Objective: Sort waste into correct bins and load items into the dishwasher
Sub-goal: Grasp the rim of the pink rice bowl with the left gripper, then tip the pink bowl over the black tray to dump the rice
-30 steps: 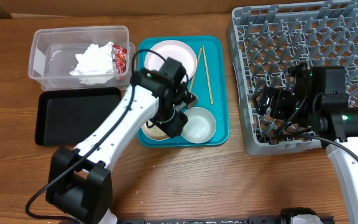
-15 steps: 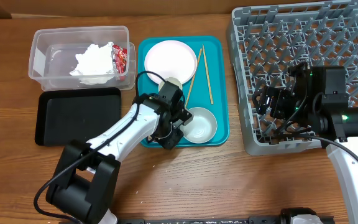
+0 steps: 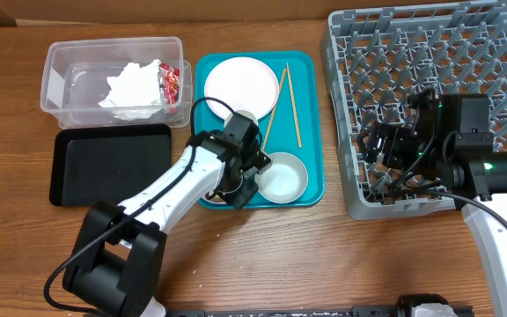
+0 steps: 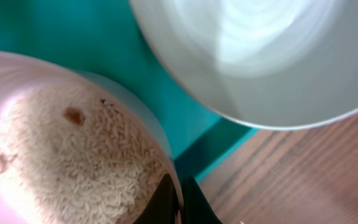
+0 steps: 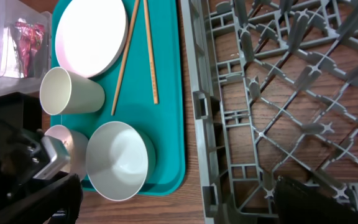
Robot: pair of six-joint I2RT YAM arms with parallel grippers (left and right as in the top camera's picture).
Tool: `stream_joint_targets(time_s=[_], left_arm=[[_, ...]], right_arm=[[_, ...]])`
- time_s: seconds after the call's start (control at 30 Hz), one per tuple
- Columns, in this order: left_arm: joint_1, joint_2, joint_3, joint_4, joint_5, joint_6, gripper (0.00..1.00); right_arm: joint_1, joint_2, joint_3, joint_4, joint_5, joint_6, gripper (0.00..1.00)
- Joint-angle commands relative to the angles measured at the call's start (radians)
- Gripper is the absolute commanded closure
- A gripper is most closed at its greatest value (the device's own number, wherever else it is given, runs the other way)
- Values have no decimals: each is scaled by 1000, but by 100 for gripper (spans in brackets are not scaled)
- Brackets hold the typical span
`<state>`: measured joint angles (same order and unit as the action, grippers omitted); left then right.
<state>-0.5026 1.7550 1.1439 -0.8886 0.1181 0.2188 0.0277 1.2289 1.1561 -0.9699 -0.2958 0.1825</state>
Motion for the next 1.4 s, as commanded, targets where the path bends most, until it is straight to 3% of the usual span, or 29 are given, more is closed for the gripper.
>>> stream_joint_targets(time_s=[0.0, 0.33, 0.53, 0.67, 0.93, 1.17, 1.37], left_arm=[[4, 6, 83, -69, 27, -72, 96], [129, -12, 387, -369, 72, -164, 96], [320, -85, 406, -421, 144, -211, 96], [497, -112, 380, -411, 276, -154, 96], [842, -90, 211, -327, 707, 65, 96], [1069, -26, 91, -169, 982, 78, 96], [1152, 81, 69, -104, 1237, 77, 96]], right_arm=[[6, 0, 26, 2, 6, 0, 0], [6, 0, 26, 4, 6, 0, 0], [6, 0, 26, 5, 6, 0, 0], [6, 0, 26, 5, 6, 0, 0], [6, 0, 26, 5, 5, 0, 0], [6, 0, 26, 5, 5, 0, 0], [6, 0, 26, 5, 5, 0, 0]])
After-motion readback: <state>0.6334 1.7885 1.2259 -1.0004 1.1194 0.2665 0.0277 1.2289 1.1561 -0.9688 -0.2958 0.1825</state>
